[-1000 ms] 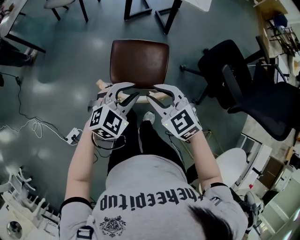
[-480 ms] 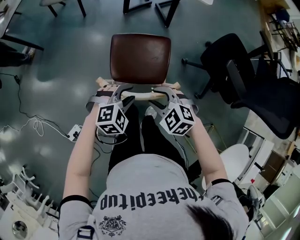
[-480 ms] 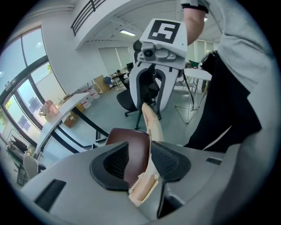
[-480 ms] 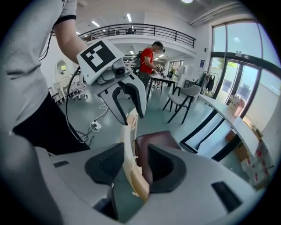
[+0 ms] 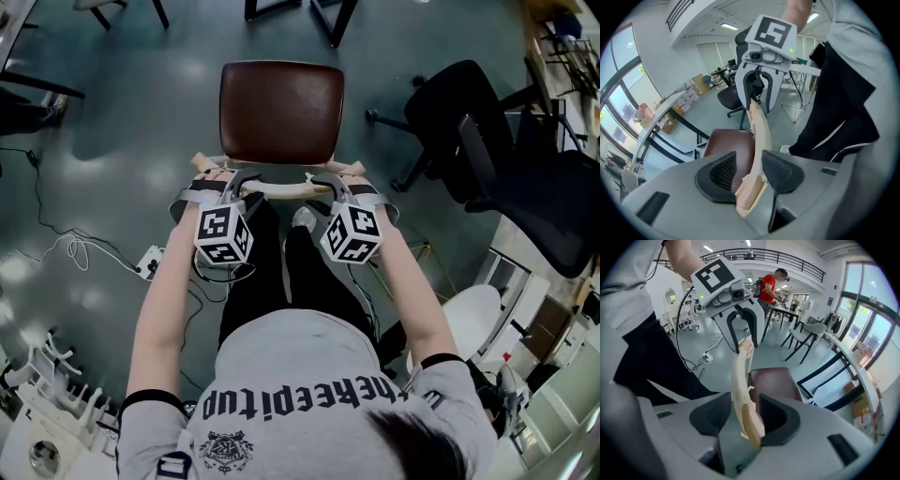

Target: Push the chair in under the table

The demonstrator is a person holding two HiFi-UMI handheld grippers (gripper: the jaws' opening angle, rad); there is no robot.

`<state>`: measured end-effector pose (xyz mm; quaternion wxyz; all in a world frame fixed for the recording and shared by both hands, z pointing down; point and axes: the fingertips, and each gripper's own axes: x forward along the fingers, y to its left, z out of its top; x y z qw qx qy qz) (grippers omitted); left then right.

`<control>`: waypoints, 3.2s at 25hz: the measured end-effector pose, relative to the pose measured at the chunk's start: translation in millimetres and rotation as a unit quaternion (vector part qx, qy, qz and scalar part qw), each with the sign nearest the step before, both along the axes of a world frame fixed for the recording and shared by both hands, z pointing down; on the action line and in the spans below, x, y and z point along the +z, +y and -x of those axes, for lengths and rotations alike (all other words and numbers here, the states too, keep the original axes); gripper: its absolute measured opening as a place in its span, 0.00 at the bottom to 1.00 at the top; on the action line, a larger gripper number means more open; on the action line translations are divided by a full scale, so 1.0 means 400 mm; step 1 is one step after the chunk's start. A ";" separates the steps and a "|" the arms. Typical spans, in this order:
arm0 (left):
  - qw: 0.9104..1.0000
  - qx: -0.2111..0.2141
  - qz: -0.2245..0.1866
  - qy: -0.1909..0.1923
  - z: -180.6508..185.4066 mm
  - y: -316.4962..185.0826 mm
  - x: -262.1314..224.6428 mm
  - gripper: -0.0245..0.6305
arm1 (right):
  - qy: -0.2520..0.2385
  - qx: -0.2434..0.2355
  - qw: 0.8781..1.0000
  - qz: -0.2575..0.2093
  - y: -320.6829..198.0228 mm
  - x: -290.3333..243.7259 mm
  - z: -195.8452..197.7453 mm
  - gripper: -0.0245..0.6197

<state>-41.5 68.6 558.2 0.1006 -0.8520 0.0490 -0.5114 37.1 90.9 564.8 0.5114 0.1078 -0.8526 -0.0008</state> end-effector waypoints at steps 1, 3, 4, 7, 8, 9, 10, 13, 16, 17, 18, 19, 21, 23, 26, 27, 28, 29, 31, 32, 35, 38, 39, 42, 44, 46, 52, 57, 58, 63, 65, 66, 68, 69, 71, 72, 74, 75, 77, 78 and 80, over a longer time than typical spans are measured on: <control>1.000 0.006 -0.004 -0.002 0.000 0.001 -0.001 0.31 | 0.005 -0.003 1.000 0.001 0.002 0.008 -0.001 0.34; 1.000 0.021 -0.014 -0.010 0.000 0.005 -0.002 0.31 | 0.013 -0.008 1.000 0.004 0.005 0.021 0.001 0.34; 0.999 0.027 -0.018 -0.014 0.001 0.006 -0.002 0.31 | 0.016 -0.010 1.000 0.005 0.006 0.026 0.001 0.34; 0.999 0.039 -0.026 -0.022 0.006 0.010 -0.005 0.31 | 0.019 -0.012 1.000 0.006 0.006 0.033 0.000 0.34; 0.999 0.038 -0.025 -0.020 0.007 0.011 -0.005 0.31 | 0.019 -0.011 1.000 0.007 0.005 0.035 0.000 0.34; 0.999 0.037 -0.022 -0.020 0.008 0.011 -0.004 0.31 | 0.019 -0.010 1.000 0.007 0.004 0.037 -0.001 0.34; 0.999 0.038 -0.020 -0.025 0.011 0.012 -0.002 0.31 | 0.018 -0.009 1.000 0.007 0.003 0.038 0.000 0.34; 0.997 0.051 -0.026 -0.052 0.032 0.019 0.010 0.31 | 0.014 -0.006 1.000 0.007 -0.002 0.040 0.003 0.34; 0.998 0.038 -0.015 -0.049 0.042 0.019 0.027 0.32 | 0.013 -0.003 1.000 0.008 -0.002 0.044 0.003 0.34; 0.998 0.033 -0.008 -0.047 0.043 0.018 0.030 0.32 | 0.013 -0.003 1.000 0.009 -0.002 0.045 0.004 0.34; 0.998 0.031 -0.002 -0.047 0.044 0.018 0.031 0.32 | 0.015 -0.004 1.000 0.011 -0.001 0.047 0.004 0.33; 0.998 0.034 0.000 -0.050 0.046 0.018 0.032 0.32 | 0.017 -0.006 1.000 0.013 0.000 0.049 0.003 0.33; 0.996 0.050 -0.001 -0.071 0.057 0.024 0.042 0.32 | 0.021 -0.010 1.000 0.016 0.006 0.053 0.001 0.33; 0.995 0.057 -0.005 -0.085 0.070 0.027 0.060 0.32 | 0.023 -0.012 1.000 0.017 0.009 0.057 0.003 0.33; 0.996 0.034 0.006 -0.078 0.074 0.022 0.078 0.33 | 0.025 -0.008 1.000 0.016 0.005 0.064 0.007 0.33; 0.997 0.027 0.011 -0.074 0.072 0.022 0.081 0.33 | 0.026 -0.006 1.000 0.016 0.003 0.066 0.007 0.33; 0.997 0.021 0.017 -0.071 0.070 0.021 0.083 0.33 | 0.027 -0.004 0.999 0.016 0.001 0.068 0.006 0.33; 0.997 0.017 0.021 -0.069 0.068 0.020 0.087 0.33 | 0.027 -0.003 0.999 0.018 -0.001 0.069 0.004 0.33; 0.997 0.014 0.028 -0.070 0.067 0.020 0.095 0.33 | 0.028 -0.001 0.999 0.020 -0.002 0.070 0.005 0.33; 0.997 0.014 0.030 -0.072 0.068 0.020 0.098 0.33 | 0.028 0.000 0.999 0.020 -0.001 0.071 0.007 0.33; 0.997 0.019 0.029 -0.073 0.057 0.013 0.105 0.33 | 0.034 0.005 0.999 0.025 -0.008 0.076 0.002 0.34; 0.996 0.029 0.042 -0.068 0.046 0.004 0.113 0.33 | 0.030 0.002 0.999 0.025 -0.017 0.077 -0.006 0.33; 0.996 0.033 0.047 -0.065 0.045 0.004 0.114 0.33 | 0.027 -0.002 0.999 0.020 -0.018 0.076 -0.006 0.32; 0.996 0.044 0.051 -0.056 0.043 0.004 0.110 0.33 | 0.020 -0.001 1.000 0.008 -0.017 0.072 -0.008 0.32; 0.996 0.049 0.053 -0.055 0.043 0.005 0.110 0.33 | 0.016 0.004 1.000 0.005 -0.017 0.071 -0.008 0.32; 0.996 0.052 0.054 -0.056 0.046 0.002 0.110 0.33 | 0.013 0.008 1.000 0.005 -0.019 0.071 -0.006 0.32; 0.996 0.051 0.036 -0.064 0.073 -0.051 0.110 0.33 | 0.001 0.026 1.000 -0.005 -0.057 0.070 0.022 0.32; 0.997 0.048 0.017 -0.052 0.060 -0.119 0.114 0.33 | 0.014 0.049 0.999 -0.014 -0.125 0.078 0.007 0.33; 0.998 0.049 0.015 -0.049 0.053 -0.134 0.113 0.33 | 0.017 0.052 0.998 -0.015 -0.142 0.078 0.000 0.33; 0.998 0.055 0.007 -0.040 0.026 -0.205 0.105 0.33 | 0.025 0.071 0.997 -0.020 -0.215 0.073 -0.026 0.34; 0.998 0.059 0.006 -0.038 0.024 -0.228 0.102 0.33 | 0.025 0.077 0.996 -0.022 -0.238 0.070 -0.026 0.35; 0.997 0.062 0.005 -0.036 0.024 -0.240 0.101 0.33 | 0.025 0.080 0.996 -0.022 -0.248 0.069 -0.026 0.35; 0.997 0.066 0.003 -0.034 0.024 -0.263 0.100 0.33 | 0.025 0.086 0.996 -0.024 -0.270 0.069 -0.025 0.35; 0.997 0.068 0.002 -0.034 0.024 -0.274 0.100 0.33 | 0.025 0.089 0.995 -0.025 -0.280 0.069 -0.025 0.35; 0.997 0.072 0.000 -0.032 0.023 -0.294 0.100 0.33 | 0.025 0.093 0.995 -0.026 -0.299 0.071 -0.026 0.35; 0.997 0.075 -0.001 -0.031 0.021 -0.303 0.101 0.33 | 0.026 0.095 0.995 -0.026 -0.307 0.072 -0.027 0.35; 0.997 0.078 -0.004 -0.028 0.019 -0.320 0.103 0.33 | 0.028 0.100 0.994 -0.028 -0.324 0.075 -0.029 0.35; 0.996 0.080 -0.005 -0.027 0.018 -0.329 0.104 0.33 | 0.030 0.103 0.994 -0.028 -0.332 0.076 -0.029 0.35; 0.996 0.086 -0.006 -0.025 0.019 -0.344 0.105 0.33 | 0.033 0.107 0.993 -0.028 -0.347 0.079 -0.028 0.36; 0.996 0.089 -0.006 -0.023 0.019 -0.349 0.105 0.33 | 0.035 0.110 0.993 -0.028 -0.352 0.080 -0.027 0.36; 0.995 0.095 -0.009 -0.020 0.021 -0.358 0.105 0.33 | 0.038 0.115 0.992 -0.030 -0.361 0.081 -0.026 0.36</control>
